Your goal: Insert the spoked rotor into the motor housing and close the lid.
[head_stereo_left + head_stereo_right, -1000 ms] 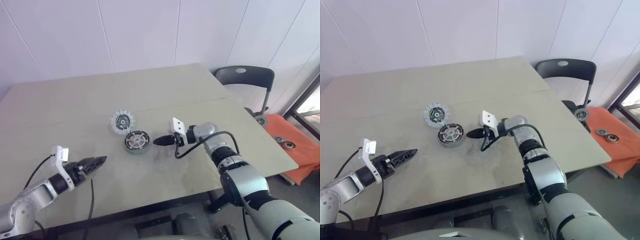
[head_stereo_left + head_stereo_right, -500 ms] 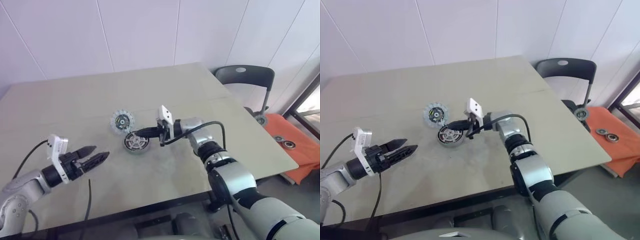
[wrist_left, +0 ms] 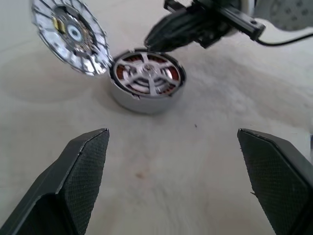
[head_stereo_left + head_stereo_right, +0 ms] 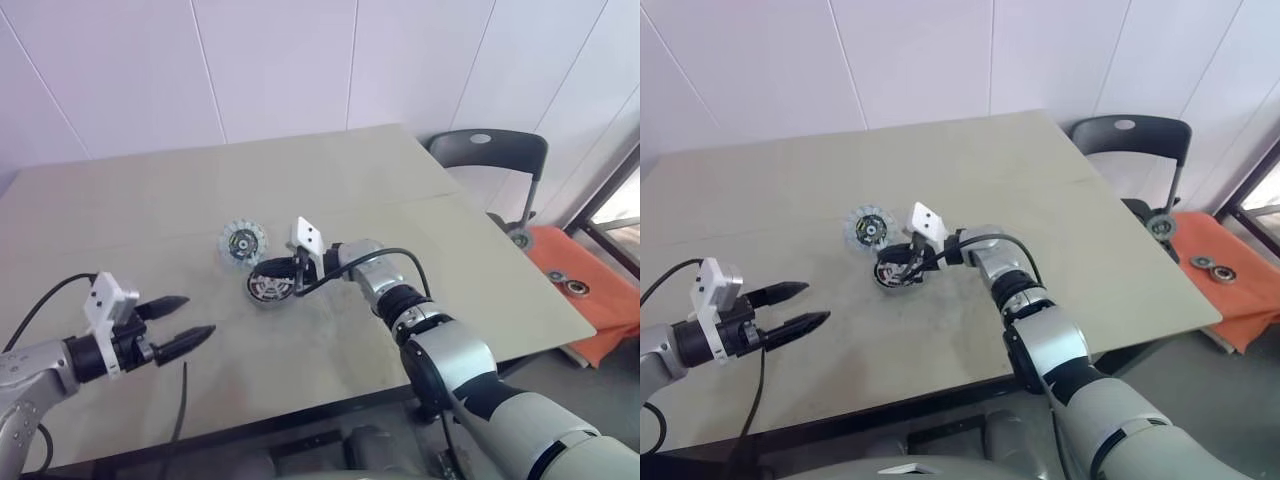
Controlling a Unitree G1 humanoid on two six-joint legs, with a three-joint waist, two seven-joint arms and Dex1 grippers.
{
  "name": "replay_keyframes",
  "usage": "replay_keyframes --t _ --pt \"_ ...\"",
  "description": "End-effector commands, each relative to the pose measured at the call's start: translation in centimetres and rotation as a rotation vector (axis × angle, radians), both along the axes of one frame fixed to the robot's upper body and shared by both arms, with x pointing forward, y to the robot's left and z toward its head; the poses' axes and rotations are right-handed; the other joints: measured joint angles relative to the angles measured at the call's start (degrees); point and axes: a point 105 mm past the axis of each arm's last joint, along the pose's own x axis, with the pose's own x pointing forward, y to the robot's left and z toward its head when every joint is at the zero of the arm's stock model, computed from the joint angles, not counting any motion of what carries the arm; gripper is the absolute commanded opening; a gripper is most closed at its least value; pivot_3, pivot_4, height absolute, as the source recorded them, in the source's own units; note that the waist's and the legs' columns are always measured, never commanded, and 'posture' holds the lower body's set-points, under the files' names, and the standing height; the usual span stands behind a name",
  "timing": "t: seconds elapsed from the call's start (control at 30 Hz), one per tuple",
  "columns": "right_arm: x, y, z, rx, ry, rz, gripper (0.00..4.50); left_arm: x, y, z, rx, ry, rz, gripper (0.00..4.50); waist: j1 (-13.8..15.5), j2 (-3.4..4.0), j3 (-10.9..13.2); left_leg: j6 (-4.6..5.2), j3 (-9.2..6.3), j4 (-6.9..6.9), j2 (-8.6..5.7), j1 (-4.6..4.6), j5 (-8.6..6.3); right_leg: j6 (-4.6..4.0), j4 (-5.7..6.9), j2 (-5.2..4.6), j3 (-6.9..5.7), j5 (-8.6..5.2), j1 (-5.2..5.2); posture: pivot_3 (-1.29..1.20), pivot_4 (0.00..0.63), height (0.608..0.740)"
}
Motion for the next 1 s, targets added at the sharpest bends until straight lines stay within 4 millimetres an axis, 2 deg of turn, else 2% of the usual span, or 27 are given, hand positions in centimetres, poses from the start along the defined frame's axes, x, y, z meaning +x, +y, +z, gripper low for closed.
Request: replay_keyframes --t 0.03,0.27,0.5,0.77,0.87,1.0 --pt "0.5 0.7 1.7 0.018 -0.068 -0.003 0.00 -0.6 -0.2 -0.5 0.056 -0.009 -0.070 4.48 -0.04 -0.01 0.00 0.00 0.00 -0.04 0.00 0.00 0.00 -0.01 0.00 0.00 0.01 0.00 -0.02 0.00 0.000 0.740" --pt "1.1 0.9 1.9 0.031 -0.077 -0.055 0.00 -0.1 -0.7 0.0 0.037 -0.023 -0.083 4.48 0.06 -0.03 -0.02 0.01 -0.01 -0.24 0.01 0.04 0.01 -0.03 0.02 0.01 0.00 -0.02 -0.08 0.00 0.000 0.740" --pt "0.2 0.0 -1.7 -0.093 -0.056 -0.049 0.00 0.4 -0.8 0.0 0.015 -0.038 -0.078 4.48 -0.04 -0.10 -0.06 0.01 -0.01 -0.31 0.01 0.07 0.01 0.04 0.03 0.01 0.00 0.02 -0.08 0.00 0.000 0.740" --pt "0.2 -0.4 -3.3 -0.160 -0.052 -0.080 0.00 1.1 -0.7 0.2 0.009 -0.045 -0.065 4.48 -0.05 -0.10 -0.08 0.01 -0.04 -0.26 0.01 0.21 0.01 0.01 0.09 0.04 0.00 0.01 0.04 0.00 0.000 0.740" --pt "-0.1 -0.5 -3.5 -0.165 -0.059 -0.065 0.00 1.1 -0.8 0.1 0.007 -0.045 -0.064 4.48 -0.07 -0.11 -0.08 0.01 -0.07 -0.21 0.01 0.27 0.01 -0.04 0.10 0.06 0.00 -0.02 0.12 0.00 0.000 0.740" --pt "-0.2 0.3 -1.1 -0.040 -0.015 -0.017 0.00 1.2 -0.8 0.1 -0.001 -0.048 -0.059 4.48 -0.03 -0.14 -0.10 0.01 -0.08 -0.21 0.01 0.25 0.01 0.02 0.10 0.06 0.00 0.01 0.11 0.00 0.000 0.740"
